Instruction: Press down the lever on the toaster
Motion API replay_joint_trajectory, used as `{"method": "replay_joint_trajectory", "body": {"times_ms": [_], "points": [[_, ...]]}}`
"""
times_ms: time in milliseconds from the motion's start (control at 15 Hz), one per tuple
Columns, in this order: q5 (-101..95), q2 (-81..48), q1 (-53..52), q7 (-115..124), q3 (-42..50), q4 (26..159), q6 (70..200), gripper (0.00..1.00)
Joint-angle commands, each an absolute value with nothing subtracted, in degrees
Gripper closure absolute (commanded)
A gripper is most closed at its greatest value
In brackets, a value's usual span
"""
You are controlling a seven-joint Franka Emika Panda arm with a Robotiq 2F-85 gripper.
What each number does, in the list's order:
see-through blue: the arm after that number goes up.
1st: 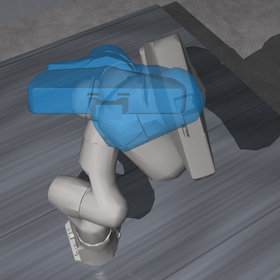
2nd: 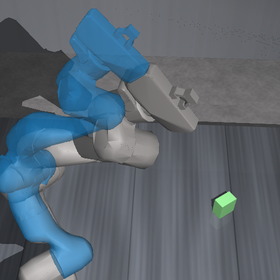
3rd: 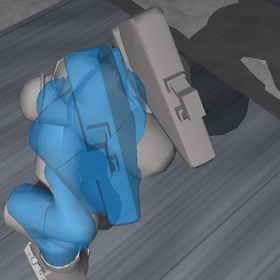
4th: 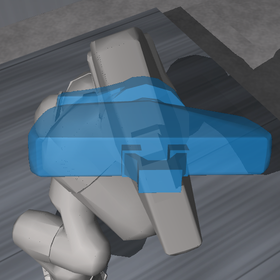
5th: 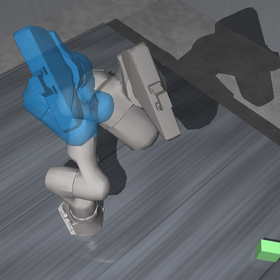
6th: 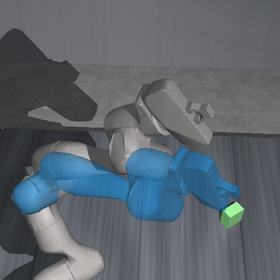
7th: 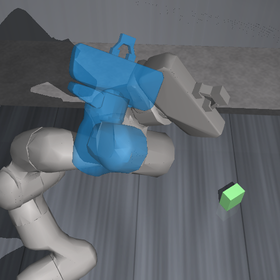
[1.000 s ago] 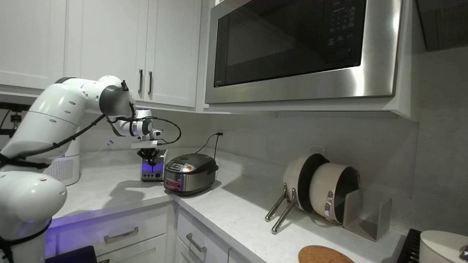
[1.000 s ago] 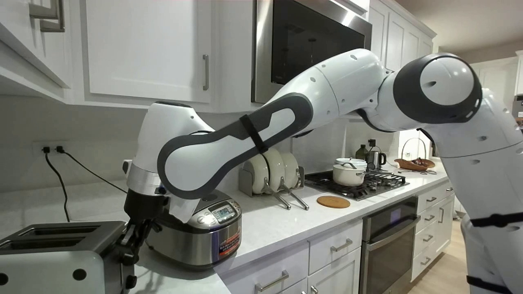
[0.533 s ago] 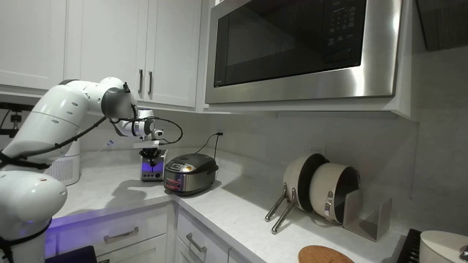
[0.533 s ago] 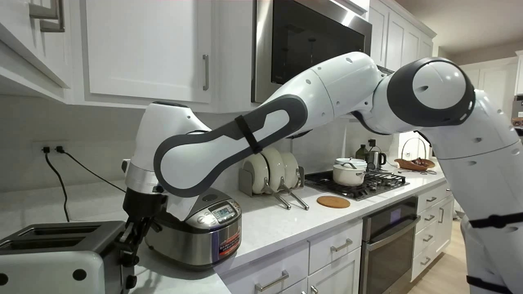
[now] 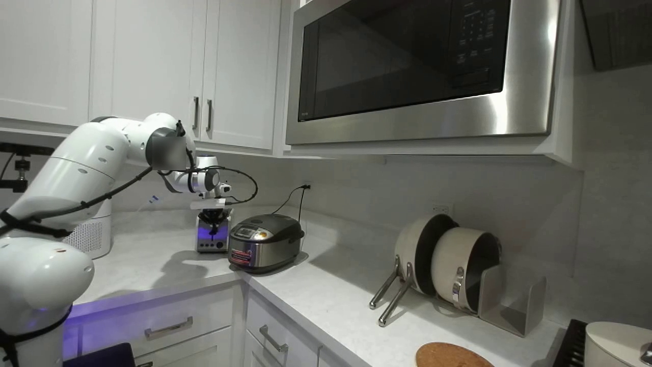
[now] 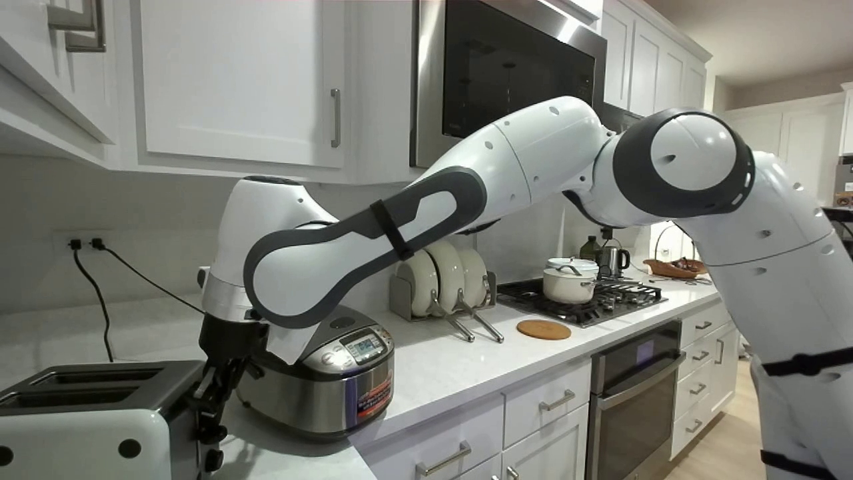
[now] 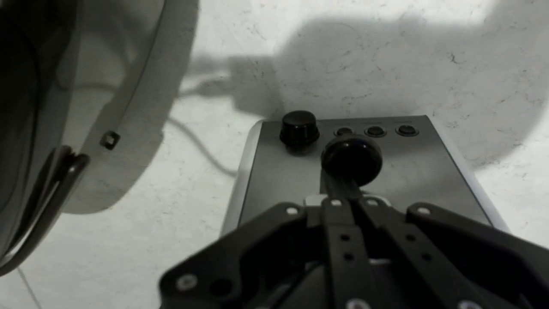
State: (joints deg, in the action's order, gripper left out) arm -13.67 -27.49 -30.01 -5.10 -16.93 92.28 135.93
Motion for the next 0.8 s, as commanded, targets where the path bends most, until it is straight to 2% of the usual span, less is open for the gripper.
{"method": "replay_joint_trajectory", "body": {"times_ms": [0, 733], "points": [[-15.41, -29.45, -31.22, -2.97, -15.79, 89.52, 133.73, 1.00], [-17.29, -30.71, -34.22, 4.14, -13.56, 86.21, 128.67, 1.00]]}}
